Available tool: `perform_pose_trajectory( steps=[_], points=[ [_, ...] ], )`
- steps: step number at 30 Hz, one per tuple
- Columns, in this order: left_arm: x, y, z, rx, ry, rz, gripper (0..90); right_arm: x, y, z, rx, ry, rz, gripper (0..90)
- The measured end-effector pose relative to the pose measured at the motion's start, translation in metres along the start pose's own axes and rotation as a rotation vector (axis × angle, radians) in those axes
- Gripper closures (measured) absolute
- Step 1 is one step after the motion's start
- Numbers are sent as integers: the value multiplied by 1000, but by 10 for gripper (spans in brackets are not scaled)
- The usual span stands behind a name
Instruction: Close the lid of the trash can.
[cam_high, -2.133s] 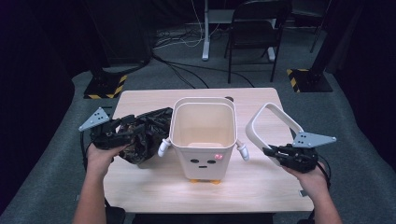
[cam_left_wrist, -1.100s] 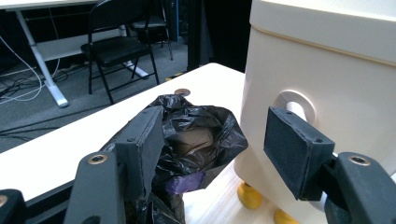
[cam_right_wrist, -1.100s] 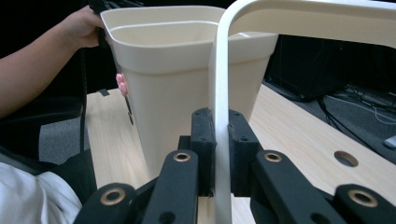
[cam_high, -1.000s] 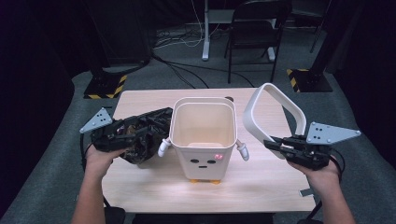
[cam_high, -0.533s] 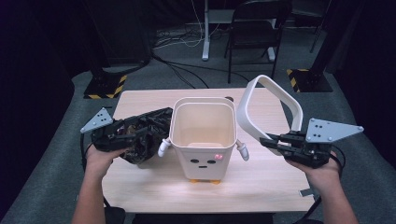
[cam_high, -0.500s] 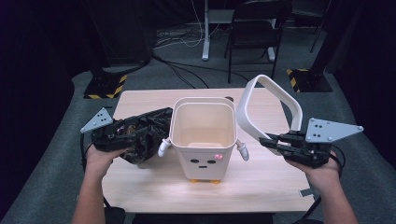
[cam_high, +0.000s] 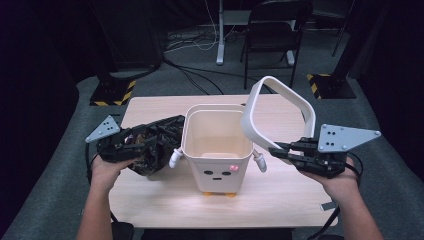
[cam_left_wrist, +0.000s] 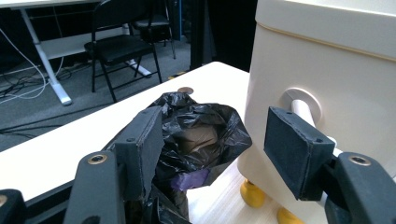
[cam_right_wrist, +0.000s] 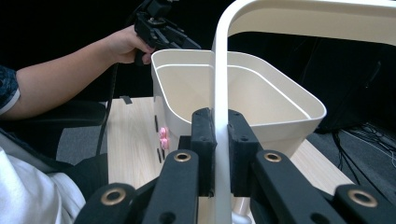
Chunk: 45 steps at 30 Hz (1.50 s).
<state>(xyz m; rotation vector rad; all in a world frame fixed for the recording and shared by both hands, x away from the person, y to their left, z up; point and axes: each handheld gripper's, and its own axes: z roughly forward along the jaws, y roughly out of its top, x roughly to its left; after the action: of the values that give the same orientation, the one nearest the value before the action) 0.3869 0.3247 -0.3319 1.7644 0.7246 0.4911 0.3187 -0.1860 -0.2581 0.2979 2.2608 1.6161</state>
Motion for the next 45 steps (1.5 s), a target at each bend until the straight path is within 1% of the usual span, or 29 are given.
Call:
perform_pose_trajectory(
  steps=[5,12,19,30,34,39,45],
  points=[
    [2,-1,-5,-17,16,-18,371,2,5,7,15,22,-18,835],
    [2,-2,-8,-12,27,-20,370,0,12,17,19,53,-32,835],
    [0,-3,-10,-6,32,-17,371,1,21,29,21,84,-57,835],
    [0,-4,-13,-13,35,-23,371,4,40,57,43,137,-104,835],
    [2,-5,-13,-14,36,-25,371,4,43,68,52,158,-109,835],
    [3,-5,-15,-18,38,-29,371,5,45,77,59,175,-110,835],
    [4,-5,-16,-20,39,-30,371,8,50,86,63,204,-127,835]
  ],
)
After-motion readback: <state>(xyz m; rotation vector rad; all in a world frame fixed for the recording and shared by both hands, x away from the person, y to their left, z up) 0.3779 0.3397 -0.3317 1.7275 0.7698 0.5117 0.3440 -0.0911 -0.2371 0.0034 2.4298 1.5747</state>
